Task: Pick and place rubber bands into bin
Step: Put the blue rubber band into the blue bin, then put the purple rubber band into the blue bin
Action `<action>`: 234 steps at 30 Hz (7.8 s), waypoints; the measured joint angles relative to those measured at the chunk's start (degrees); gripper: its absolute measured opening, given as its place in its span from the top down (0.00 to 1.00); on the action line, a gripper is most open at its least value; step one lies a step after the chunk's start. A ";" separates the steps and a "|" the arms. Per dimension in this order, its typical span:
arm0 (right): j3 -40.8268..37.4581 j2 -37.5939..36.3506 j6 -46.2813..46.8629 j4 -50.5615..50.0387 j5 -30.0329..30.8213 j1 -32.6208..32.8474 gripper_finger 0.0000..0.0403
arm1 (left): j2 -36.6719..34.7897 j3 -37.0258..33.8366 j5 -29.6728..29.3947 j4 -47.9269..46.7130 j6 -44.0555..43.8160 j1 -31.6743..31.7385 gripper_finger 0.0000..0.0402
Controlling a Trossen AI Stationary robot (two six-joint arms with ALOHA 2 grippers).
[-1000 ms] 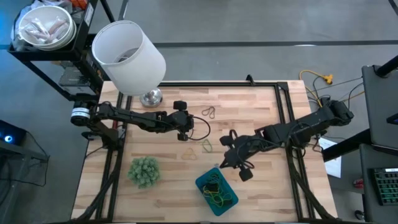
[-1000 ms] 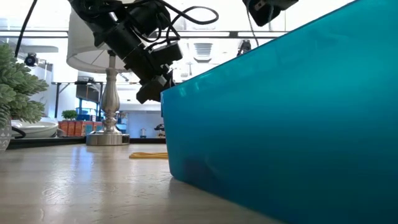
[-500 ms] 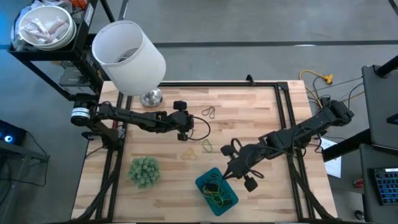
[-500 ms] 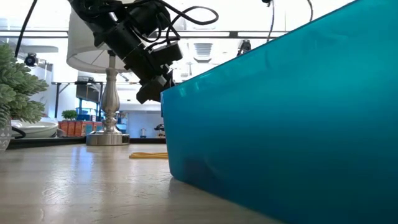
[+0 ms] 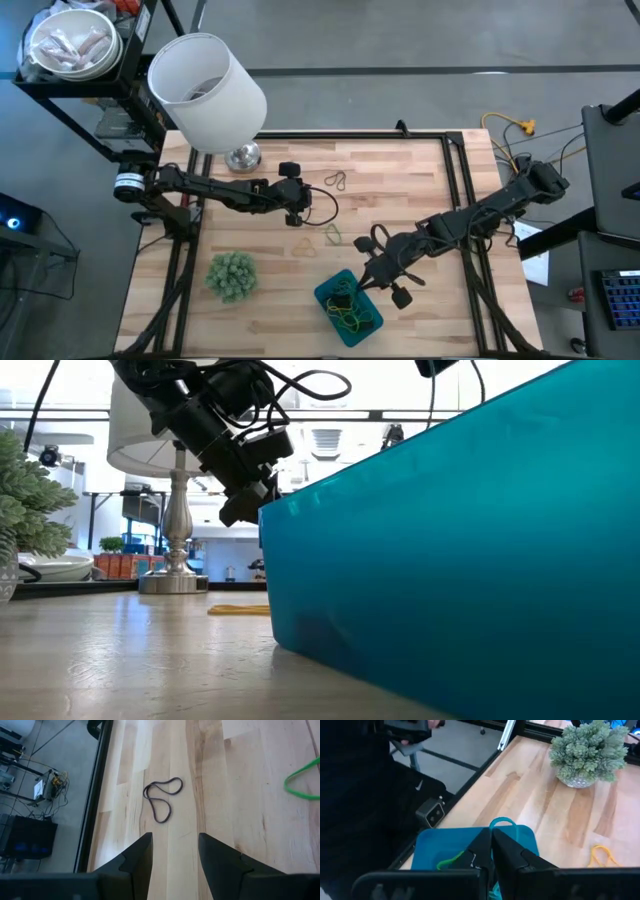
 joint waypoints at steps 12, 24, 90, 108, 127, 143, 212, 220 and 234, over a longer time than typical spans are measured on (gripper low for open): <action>-11.00 0.02 4.74 17.12 -3.77 0.01 0.98 | 0.00 -0.04 0.00 0.00 -1.42 0.02 0.64; -14.13 8.82 5.94 25.16 -7.68 -0.45 0.98 | 0.02 -0.13 0.02 1.90 -1.63 0.02 0.64; -9.04 -4.76 13.03 -20.67 36.47 -2.32 0.65 | 24.10 17.82 25.87 3.44 -14.12 10.92 0.64; -12.07 -5.18 15.10 -20.54 36.32 -2.34 0.67 | 25.05 39.18 27.44 -28.82 4.47 16.98 0.64; -12.07 -5.22 12.85 -19.56 36.34 -2.47 0.67 | 32.38 41.21 38.02 -41.78 14.04 19.37 0.64; -12.05 -6.92 11.43 -19.67 36.36 -2.45 0.67 | 33.68 43.80 37.55 -34.82 -4.32 18.51 0.64; 16.07 28.43 -17.04 -17.15 -8.09 -53.22 0.67 | -41.46 -15.15 14.99 -6.17 -19.45 3.78 0.64; 26.27 35.98 -11.98 -24.24 -3.00 -53.79 0.69 | -43.26 -17.68 15.02 -6.54 -20.92 3.76 0.64; 31.23 40.02 -10.15 -34.86 5.90 -53.24 0.75 | -43.39 -19.69 15.04 -6.51 -21.05 3.76 0.64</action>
